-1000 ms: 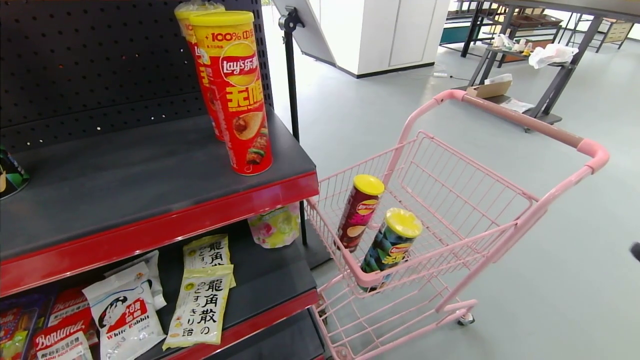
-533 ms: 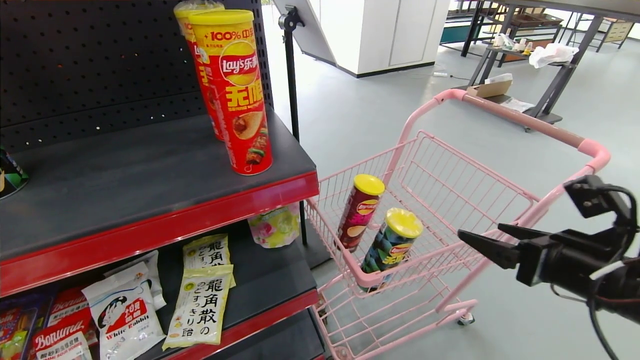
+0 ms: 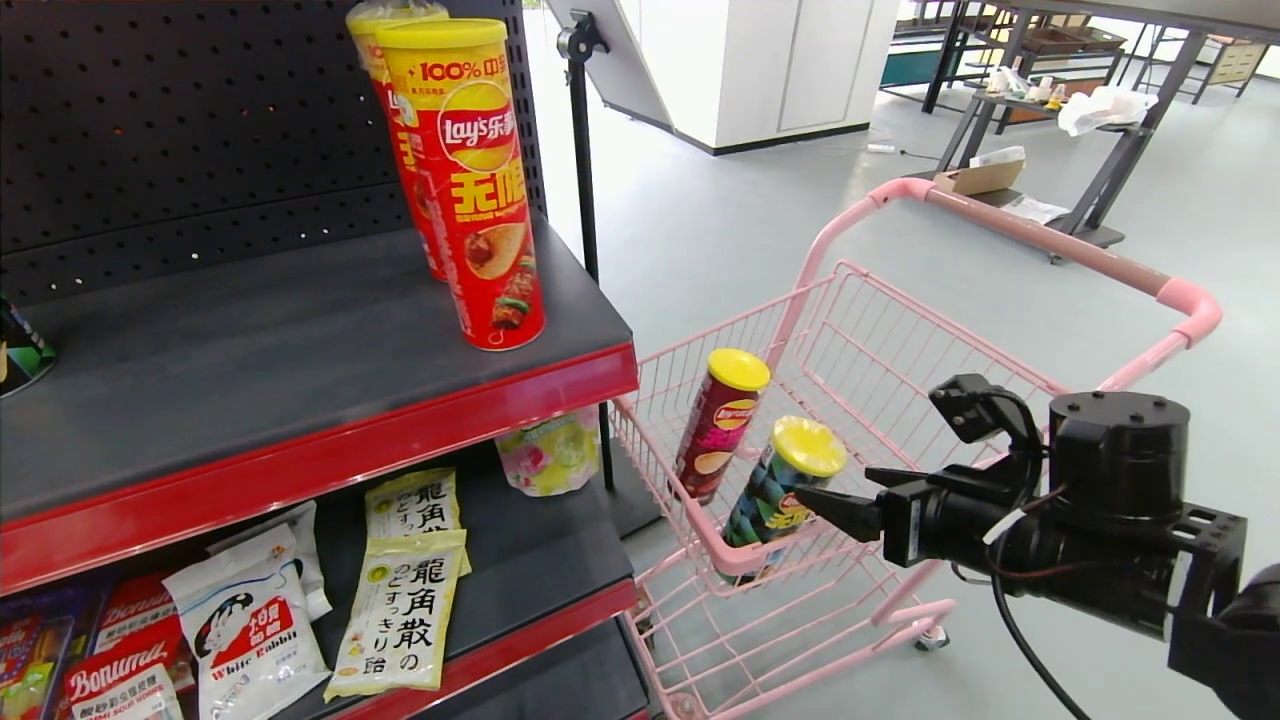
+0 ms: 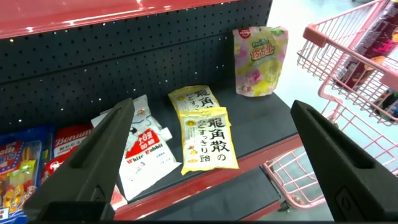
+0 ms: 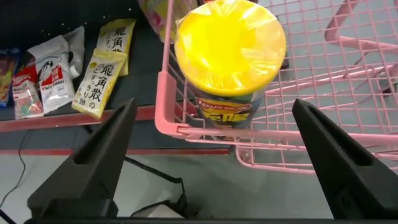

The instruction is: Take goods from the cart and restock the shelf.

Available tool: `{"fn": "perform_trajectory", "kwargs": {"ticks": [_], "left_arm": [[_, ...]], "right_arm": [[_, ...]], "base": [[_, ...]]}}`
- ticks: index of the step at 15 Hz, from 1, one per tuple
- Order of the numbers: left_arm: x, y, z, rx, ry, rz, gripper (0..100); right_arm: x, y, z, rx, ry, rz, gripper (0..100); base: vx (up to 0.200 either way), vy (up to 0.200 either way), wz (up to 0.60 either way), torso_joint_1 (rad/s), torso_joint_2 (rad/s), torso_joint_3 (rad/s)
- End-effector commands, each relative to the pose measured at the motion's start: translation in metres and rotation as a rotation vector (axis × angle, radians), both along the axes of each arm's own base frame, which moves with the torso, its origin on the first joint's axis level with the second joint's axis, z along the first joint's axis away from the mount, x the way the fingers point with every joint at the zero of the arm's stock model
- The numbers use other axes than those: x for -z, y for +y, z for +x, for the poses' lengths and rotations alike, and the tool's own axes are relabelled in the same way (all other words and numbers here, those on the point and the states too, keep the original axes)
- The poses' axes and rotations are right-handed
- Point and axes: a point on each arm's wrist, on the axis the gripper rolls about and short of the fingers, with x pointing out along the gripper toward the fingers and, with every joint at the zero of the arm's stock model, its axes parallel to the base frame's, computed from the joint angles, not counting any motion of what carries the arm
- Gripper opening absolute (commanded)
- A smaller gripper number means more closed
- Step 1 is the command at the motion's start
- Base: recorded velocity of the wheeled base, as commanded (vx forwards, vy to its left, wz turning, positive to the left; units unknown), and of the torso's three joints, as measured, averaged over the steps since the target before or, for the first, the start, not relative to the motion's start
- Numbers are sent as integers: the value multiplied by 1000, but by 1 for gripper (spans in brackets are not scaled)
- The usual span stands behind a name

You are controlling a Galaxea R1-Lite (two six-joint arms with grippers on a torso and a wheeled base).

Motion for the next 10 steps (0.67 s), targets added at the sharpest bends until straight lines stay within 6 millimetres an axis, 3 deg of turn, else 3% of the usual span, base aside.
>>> {"fn": "perform_trajectory", "kwargs": {"ticks": [1,10], "left_arm": [[0,0,0,-2,2,0,100],[0,0,0,0,2,0,100]], "right_arm": [[12,5,8,-15,41,-16,100],[50,20,45,-11,5,-7,100]], "base": [[0,0,0,0,0,0],[0,0,0,0,0,0]]}}
